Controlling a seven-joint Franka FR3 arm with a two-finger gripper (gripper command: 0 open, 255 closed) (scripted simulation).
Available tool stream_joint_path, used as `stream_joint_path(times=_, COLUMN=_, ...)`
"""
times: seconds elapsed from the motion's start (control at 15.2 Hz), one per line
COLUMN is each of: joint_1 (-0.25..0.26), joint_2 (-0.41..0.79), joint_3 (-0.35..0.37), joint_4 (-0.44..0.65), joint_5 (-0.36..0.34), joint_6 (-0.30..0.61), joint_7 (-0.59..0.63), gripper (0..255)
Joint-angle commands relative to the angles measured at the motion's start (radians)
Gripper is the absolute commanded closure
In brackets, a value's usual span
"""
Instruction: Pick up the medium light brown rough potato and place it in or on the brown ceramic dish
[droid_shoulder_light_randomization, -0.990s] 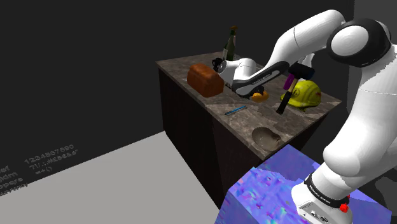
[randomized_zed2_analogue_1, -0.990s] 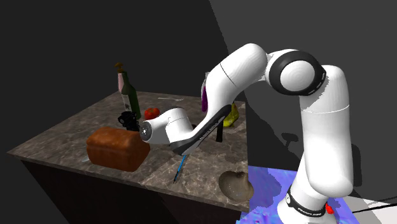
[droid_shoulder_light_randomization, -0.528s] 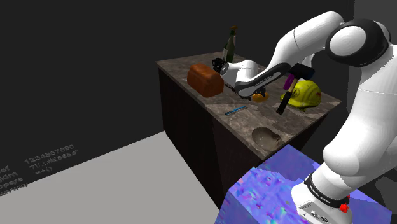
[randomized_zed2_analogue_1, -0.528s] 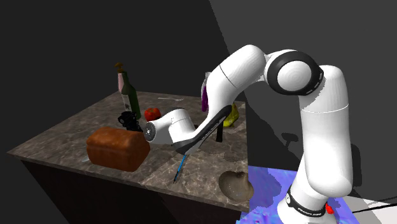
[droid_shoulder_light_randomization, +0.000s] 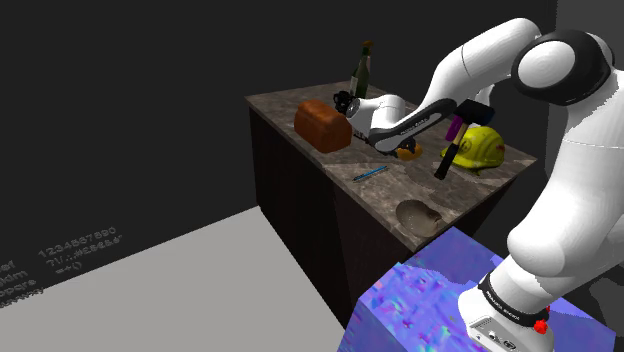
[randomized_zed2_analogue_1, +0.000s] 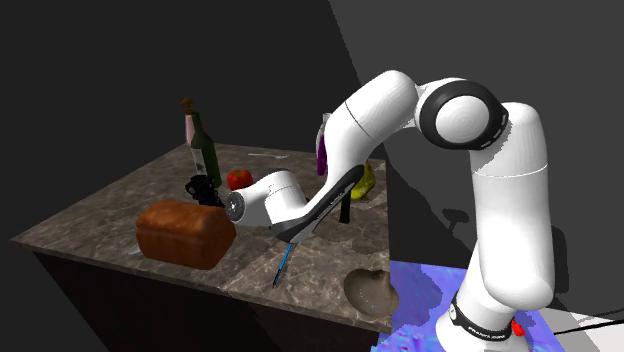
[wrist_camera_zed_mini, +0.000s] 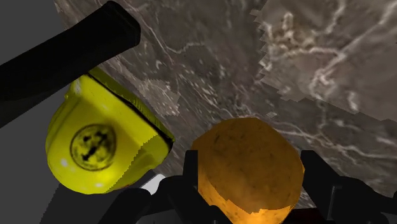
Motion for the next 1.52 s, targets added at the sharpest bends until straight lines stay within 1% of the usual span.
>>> stream_joint_path(times=0.0, joint_1=0.000, joint_2=0.001, joint_3=-0.001, joint_4=-0.001, joint_5=0.000, joint_6=0.001, joint_7=0.000, gripper=255)
stream_joint_path(times=0.26, joint_1=-0.002, joint_2=0.000, joint_3=-0.001, joint_4=-0.003, joint_5=0.000, joint_6=0.002, joint_7=0.000, gripper=255)
stream_joint_path(times=1.45, joint_1=-0.010, joint_2=-0.152, joint_3=0.020, joint_4=0.032, joint_5=0.073, joint_6=-0.091, joint_7=-0.157, gripper=255)
